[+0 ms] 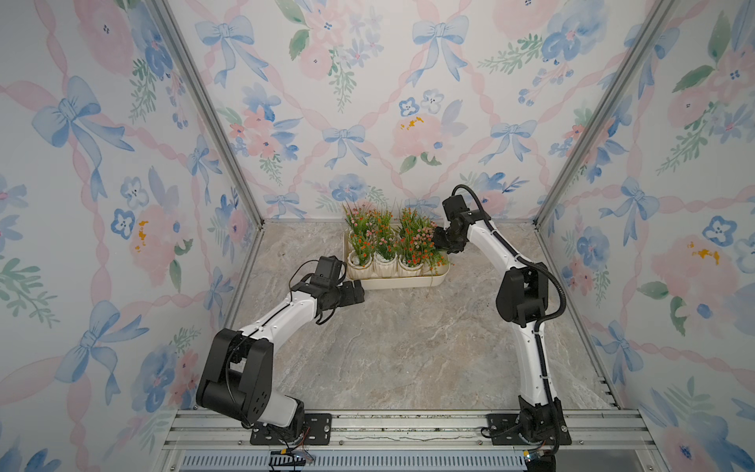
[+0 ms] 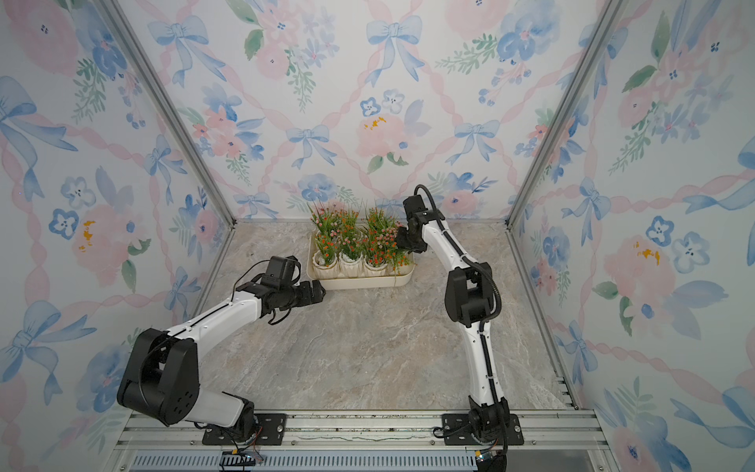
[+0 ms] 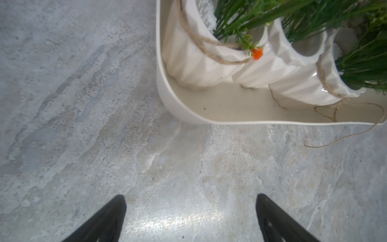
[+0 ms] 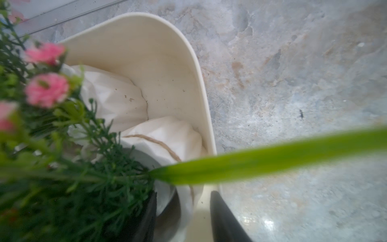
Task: Put the potted gypsophila into the storage box
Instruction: Place the baby's breath potted plant at the storage box.
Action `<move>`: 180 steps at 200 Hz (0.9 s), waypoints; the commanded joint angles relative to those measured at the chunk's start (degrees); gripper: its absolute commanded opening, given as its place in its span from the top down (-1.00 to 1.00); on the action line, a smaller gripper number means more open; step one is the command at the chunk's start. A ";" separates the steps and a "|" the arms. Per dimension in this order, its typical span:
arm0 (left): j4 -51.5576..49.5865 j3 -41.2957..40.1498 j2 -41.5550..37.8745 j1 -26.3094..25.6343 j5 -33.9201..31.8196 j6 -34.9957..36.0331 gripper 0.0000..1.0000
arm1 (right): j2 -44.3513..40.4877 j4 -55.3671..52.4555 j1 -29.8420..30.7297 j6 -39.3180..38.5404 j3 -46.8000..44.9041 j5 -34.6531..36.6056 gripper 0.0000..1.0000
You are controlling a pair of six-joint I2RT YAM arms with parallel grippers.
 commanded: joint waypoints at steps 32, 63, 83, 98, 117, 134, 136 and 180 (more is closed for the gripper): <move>-0.01 -1.23 -4.72 0.40 0.46 -0.32 -0.95 | -8.77 -1.21 -1.07 0.10 -4.02 6.10 -0.05; -0.05 -1.76 -7.36 0.45 -0.23 -0.78 -0.95 | -13.54 -0.61 -2.76 0.33 -9.66 7.55 -0.10; -0.14 -1.76 -9.02 0.52 -0.52 -0.87 -0.95 | -17.46 1.35 -4.12 0.23 -15.01 7.61 -0.13; -0.19 -1.77 -10.29 0.77 -0.86 -0.94 -0.95 | -20.75 2.73 -5.11 -0.15 -19.31 7.26 -0.18; -0.27 -1.45 -12.07 1.53 -0.32 -1.20 -0.95 | -25.74 5.33 -6.34 -1.19 -25.98 7.01 -0.33; -0.28 -1.07 -14.05 2.62 0.41 -1.46 -0.95 | -30.38 8.52 -7.76 -1.91 -32.64 6.28 -0.57; -0.28 -0.99 -14.31 2.69 0.45 -1.40 -0.96 | -31.08 8.77 -7.97 -2.04 -33.24 6.25 -0.60; -0.27 -0.62 -19.62 7.32 -0.07 -1.03 -0.95 | -40.90 10.81 -11.47 -4.39 -44.42 7.50 -0.94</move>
